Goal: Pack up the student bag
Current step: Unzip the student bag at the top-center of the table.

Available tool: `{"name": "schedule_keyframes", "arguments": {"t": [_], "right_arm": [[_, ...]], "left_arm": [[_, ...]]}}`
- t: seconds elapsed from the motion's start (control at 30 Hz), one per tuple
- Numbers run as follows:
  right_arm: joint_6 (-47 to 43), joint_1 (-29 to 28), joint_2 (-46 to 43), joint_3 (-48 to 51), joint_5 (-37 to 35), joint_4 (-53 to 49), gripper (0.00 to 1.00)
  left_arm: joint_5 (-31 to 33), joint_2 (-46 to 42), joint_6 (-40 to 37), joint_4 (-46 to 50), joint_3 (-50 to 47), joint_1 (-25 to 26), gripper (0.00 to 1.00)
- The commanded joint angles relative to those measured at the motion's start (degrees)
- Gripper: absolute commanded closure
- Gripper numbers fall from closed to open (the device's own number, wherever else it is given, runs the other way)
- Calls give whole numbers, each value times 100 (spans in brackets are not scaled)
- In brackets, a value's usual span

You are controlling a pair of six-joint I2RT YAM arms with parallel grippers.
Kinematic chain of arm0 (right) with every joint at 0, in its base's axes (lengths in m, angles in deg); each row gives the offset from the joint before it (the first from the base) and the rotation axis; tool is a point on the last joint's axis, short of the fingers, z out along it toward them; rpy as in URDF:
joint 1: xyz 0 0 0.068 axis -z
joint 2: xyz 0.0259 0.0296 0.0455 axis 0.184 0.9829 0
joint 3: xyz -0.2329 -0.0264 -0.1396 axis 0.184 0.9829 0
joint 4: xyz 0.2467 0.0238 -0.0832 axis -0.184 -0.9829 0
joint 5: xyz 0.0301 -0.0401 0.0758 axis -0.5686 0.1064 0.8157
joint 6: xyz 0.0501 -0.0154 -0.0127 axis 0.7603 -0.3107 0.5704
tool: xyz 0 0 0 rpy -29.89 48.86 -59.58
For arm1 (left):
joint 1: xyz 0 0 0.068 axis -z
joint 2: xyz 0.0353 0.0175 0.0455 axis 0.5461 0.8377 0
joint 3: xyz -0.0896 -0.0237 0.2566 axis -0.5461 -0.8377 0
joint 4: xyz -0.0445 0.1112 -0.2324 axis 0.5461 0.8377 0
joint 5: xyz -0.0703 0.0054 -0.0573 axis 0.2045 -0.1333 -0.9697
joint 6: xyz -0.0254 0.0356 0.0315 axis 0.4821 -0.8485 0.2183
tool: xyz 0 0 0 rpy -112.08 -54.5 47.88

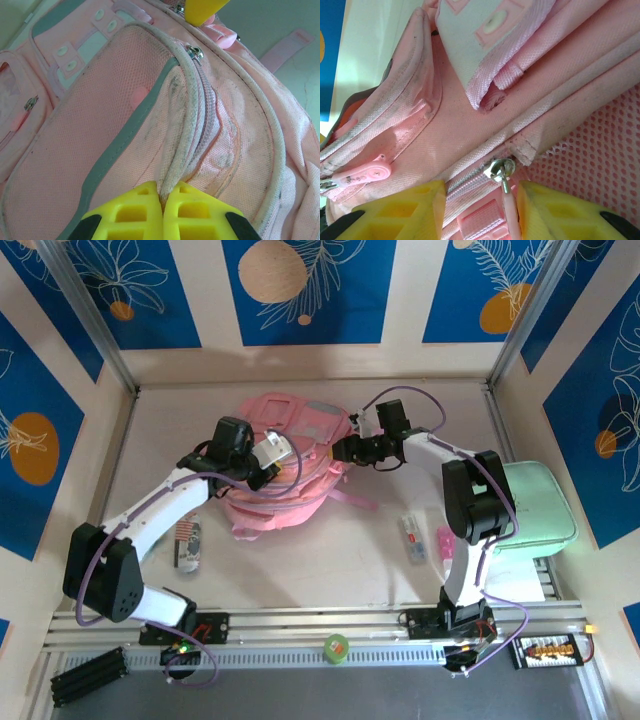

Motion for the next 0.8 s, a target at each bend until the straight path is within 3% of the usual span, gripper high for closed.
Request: {"name": "schedule_keyframes", "arguments": {"t": [0.0, 0.43, 0.6, 0.77], "right_arm": [[-163, -29, -172, 38, 44, -242, 62], [-351, -123, -376, 63, -433, -454, 95], [-735, -387, -650, 162, -989, -882, 98], [-771, -630, -980, 439, -949, -979, 98]], "left_arm": [[-125, -218, 154, -347, 81, -76, 100], [41, -137, 297, -340, 136, -76, 100], [97, 167, 627, -154, 418, -73, 100], [169, 493, 961, -33, 674, -54, 100]]}}
